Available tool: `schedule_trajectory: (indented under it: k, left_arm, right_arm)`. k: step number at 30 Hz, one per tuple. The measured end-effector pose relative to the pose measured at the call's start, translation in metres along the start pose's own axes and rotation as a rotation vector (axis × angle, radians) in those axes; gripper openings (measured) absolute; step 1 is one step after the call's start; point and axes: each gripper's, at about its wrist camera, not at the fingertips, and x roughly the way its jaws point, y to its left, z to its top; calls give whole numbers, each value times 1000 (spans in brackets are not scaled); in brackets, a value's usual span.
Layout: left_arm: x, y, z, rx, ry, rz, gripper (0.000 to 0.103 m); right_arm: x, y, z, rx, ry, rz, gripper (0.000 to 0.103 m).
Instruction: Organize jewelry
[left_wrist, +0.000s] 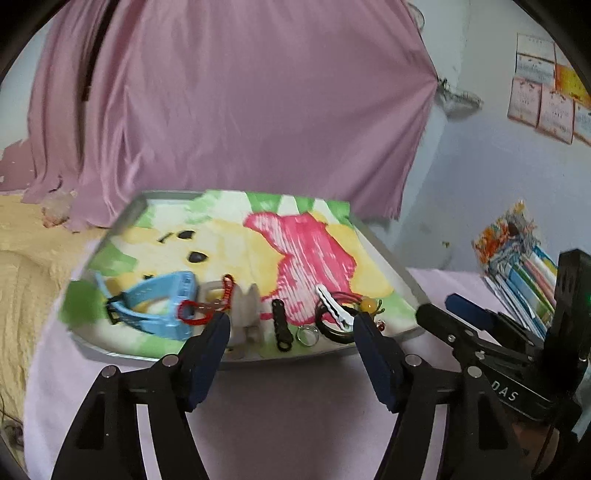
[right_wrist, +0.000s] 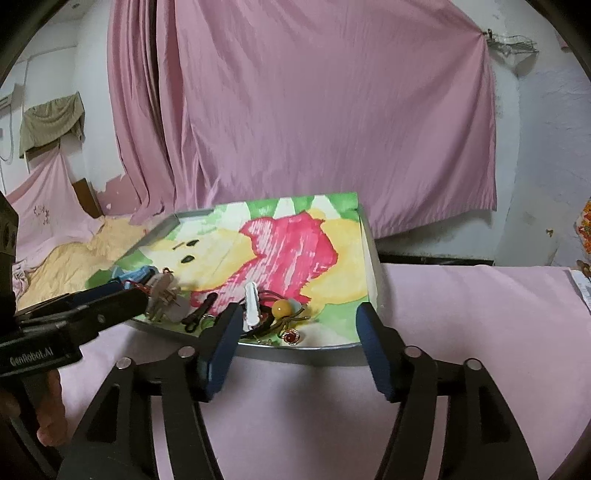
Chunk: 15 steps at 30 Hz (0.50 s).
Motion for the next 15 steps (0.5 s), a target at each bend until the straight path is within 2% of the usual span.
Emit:
schedule_trajectory:
  k: [2, 4, 8, 15]
  left_arm:
    - [-9, 3, -2, -3, -21, 20, 68]
    - [-18, 6, -6, -5, -42, 42, 79]
    - [-41, 11, -17, -10, -91, 86, 92]
    - [-80, 15, -40, 0, -175, 154, 102]
  right_arm:
    - [-9, 0, -1, 3, -24, -4, 71]
    - [-20, 2, -3, 3, -55, -9, 79]
    - [-41, 6, -9, 3, -106, -4, 89]
    - [-76, 16, -25, 0, -165, 15, 99]
